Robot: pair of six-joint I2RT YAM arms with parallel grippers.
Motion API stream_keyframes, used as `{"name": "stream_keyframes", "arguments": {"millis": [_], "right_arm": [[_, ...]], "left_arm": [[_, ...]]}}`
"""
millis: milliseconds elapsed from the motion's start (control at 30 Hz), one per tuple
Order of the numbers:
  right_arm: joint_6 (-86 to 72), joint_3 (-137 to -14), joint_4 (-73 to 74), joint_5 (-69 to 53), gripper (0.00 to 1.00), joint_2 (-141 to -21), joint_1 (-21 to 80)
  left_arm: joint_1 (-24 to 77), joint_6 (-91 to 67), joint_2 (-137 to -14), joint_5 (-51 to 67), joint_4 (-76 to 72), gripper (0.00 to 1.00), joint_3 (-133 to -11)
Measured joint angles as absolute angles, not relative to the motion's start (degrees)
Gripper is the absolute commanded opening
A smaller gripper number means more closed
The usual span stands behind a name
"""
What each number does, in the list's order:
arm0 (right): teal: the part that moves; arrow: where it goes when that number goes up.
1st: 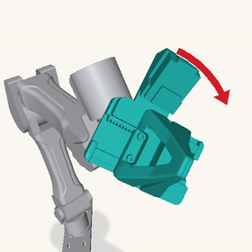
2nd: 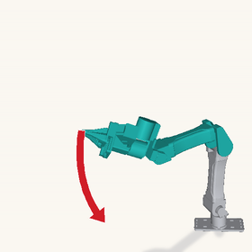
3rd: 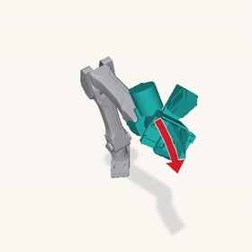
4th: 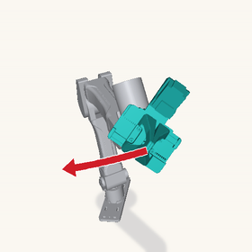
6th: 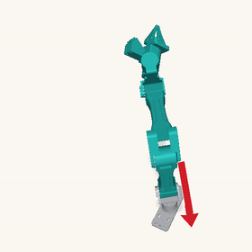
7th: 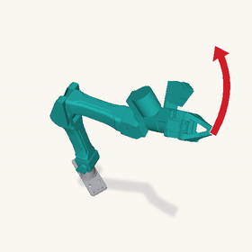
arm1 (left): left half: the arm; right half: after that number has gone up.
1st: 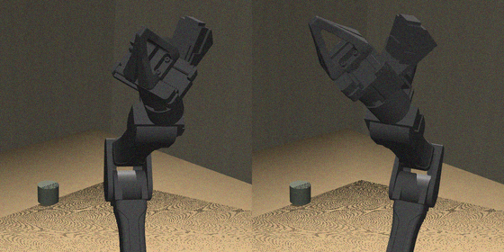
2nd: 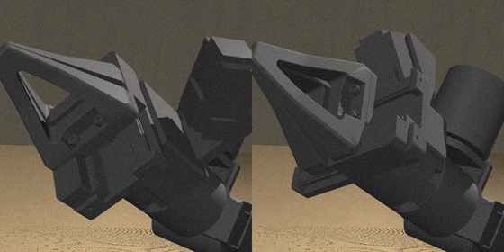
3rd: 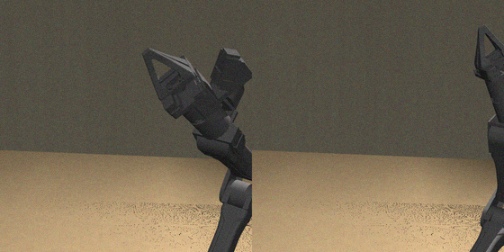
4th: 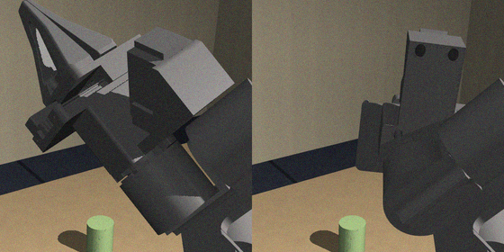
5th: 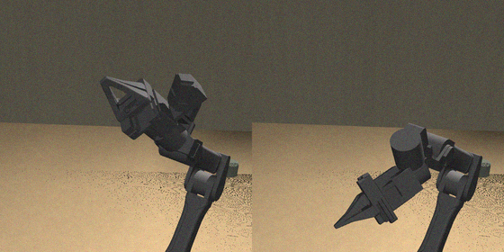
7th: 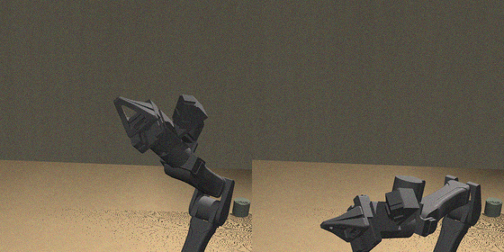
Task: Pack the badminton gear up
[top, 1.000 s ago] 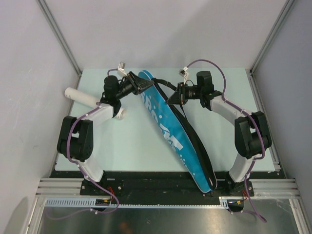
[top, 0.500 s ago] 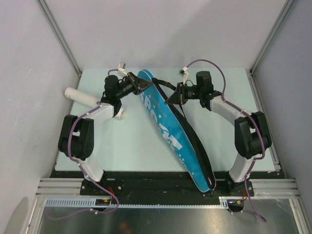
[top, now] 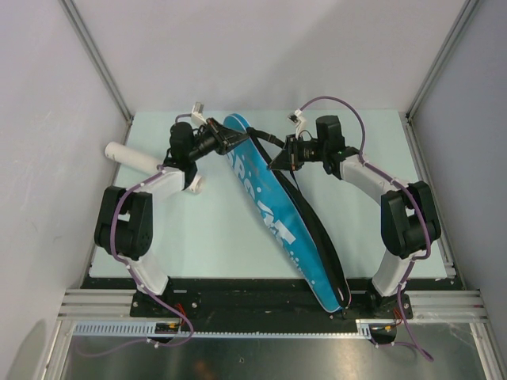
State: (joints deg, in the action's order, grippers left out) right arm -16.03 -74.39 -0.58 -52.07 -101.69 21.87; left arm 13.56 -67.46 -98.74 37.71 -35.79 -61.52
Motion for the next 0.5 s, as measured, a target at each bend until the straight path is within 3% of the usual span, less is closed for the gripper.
{"name": "stream_keyframes", "arguments": {"millis": [367,467,500], "right_arm": [[-15.1,-74.7,0.3,-51.3,0.00,-101.7,22.3],[-14.2,-75.3,1.7,-50.3,0.00,-101.6,22.6],[-13.7,-75.7,2.4,-49.8,0.00,-101.6,22.8]], "left_arm": [[13.5,-67.8,-98.7,37.7,-35.5,0.22,-61.5],[13.5,-68.0,-98.7,37.6,-35.4,0.16,-61.5],[13.5,-68.1,-98.7,37.4,-35.3,0.09,-61.5]]}}
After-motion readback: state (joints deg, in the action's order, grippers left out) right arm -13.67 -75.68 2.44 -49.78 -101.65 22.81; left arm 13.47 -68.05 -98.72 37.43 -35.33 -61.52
